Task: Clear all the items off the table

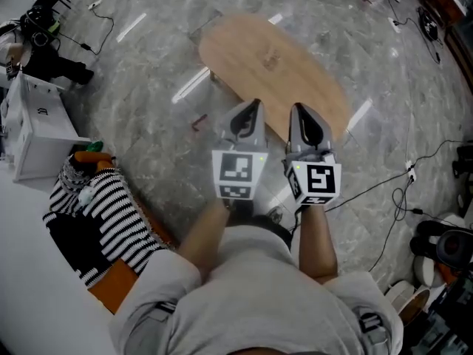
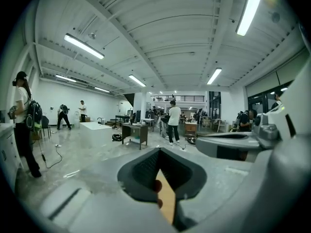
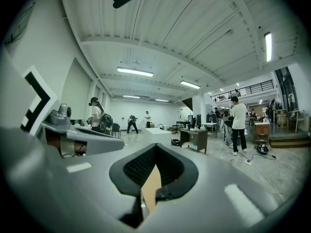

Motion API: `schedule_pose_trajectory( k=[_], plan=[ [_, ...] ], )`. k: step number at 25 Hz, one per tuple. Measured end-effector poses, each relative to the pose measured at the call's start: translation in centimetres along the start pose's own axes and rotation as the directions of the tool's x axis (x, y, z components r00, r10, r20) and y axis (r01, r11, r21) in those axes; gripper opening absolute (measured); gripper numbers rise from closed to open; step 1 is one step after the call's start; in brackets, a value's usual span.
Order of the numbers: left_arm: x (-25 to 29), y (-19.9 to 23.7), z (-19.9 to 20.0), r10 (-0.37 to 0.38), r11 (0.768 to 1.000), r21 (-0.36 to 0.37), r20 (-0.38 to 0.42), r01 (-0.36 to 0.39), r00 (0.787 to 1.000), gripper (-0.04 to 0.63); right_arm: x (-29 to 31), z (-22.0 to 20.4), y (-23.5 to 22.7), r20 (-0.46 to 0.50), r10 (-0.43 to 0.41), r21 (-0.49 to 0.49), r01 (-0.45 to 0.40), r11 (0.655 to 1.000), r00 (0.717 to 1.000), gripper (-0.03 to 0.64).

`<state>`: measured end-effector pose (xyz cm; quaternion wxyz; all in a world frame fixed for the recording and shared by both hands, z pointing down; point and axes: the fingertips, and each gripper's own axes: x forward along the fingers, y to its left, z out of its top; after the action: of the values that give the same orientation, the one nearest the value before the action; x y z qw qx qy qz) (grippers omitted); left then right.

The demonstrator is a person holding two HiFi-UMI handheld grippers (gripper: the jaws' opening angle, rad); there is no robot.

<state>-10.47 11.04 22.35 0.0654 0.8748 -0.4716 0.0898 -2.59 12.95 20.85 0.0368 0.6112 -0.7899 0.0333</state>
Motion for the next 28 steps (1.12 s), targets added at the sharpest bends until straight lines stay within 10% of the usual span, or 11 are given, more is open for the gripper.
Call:
schedule_pose_trajectory(
  k=[28],
  plan=[
    [16.7, 7.3, -5.9, -0.052, 0.998, -0.05, -0.194, 0.043, 0.98, 0.02, 17.1, -6.1, -6.3, -0.129, -0.006, 0.061, 0.014, 0.998, 0.992, 0.006]
  ],
)
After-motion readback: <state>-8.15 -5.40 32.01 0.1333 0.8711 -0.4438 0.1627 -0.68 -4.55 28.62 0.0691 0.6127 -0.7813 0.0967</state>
